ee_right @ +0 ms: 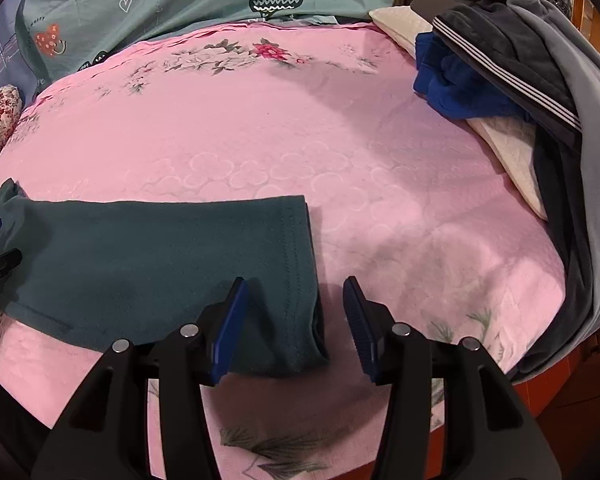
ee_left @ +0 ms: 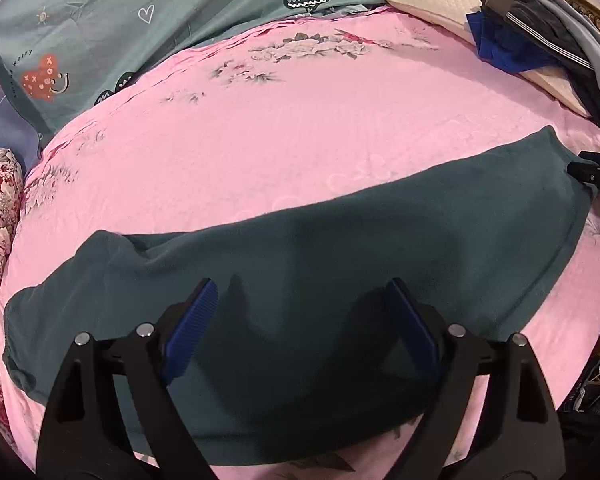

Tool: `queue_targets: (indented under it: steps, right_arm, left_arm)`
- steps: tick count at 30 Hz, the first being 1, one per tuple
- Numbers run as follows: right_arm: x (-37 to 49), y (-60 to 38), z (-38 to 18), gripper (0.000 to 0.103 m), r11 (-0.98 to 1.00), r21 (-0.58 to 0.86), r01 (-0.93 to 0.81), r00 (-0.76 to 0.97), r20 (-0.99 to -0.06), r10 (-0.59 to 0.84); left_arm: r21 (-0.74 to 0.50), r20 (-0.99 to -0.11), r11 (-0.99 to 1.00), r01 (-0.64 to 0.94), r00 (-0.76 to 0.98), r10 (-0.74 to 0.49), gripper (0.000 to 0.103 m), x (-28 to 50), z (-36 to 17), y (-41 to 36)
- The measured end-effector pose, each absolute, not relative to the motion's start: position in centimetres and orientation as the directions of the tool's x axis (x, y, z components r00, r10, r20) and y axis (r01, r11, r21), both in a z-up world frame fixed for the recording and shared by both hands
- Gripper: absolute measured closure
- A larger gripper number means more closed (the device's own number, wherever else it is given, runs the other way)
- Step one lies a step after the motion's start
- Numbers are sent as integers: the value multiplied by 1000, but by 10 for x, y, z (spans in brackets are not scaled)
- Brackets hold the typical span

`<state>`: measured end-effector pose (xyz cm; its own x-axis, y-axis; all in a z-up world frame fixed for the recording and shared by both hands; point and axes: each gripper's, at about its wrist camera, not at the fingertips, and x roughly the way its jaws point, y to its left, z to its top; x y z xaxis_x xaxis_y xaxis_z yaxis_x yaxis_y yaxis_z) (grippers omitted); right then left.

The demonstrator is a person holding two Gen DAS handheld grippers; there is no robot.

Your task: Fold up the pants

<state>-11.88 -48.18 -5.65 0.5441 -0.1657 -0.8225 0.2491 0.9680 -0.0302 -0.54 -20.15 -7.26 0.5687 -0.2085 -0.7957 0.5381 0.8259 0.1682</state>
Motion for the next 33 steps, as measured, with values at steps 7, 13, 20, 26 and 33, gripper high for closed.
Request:
queue_targets:
  steps: [7, 13, 20, 26, 33]
  right_arm:
    - [-118, -473, -55, 77, 978, -17, 207, 557, -820, -132]
    - [-124, -492, -52, 95, 968, 66, 242, 573, -815, -88]
    - [-128, -499, -50, 93, 955, 190, 227, 589, -808, 20]
    - [-138, -513, -56, 77, 933, 259, 251, 566, -821, 75]
    - [-130, -515, -60, 78, 917, 311, 249, 556, -822, 128]
  left_arm:
    - [167, -794, 826, 539, 570, -212, 16, -6, -71, -201]
    - [185, -788, 822, 539, 581, -204, 16, -8, -72, -203]
    - [170, -792, 825, 538, 573, -211, 15, -7, -74, -203]
    - [159, -794, 828, 538, 568, -216, 15, -7, -74, -203]
    - [163, -793, 828, 537, 570, -214, 15, -7, -75, -204]
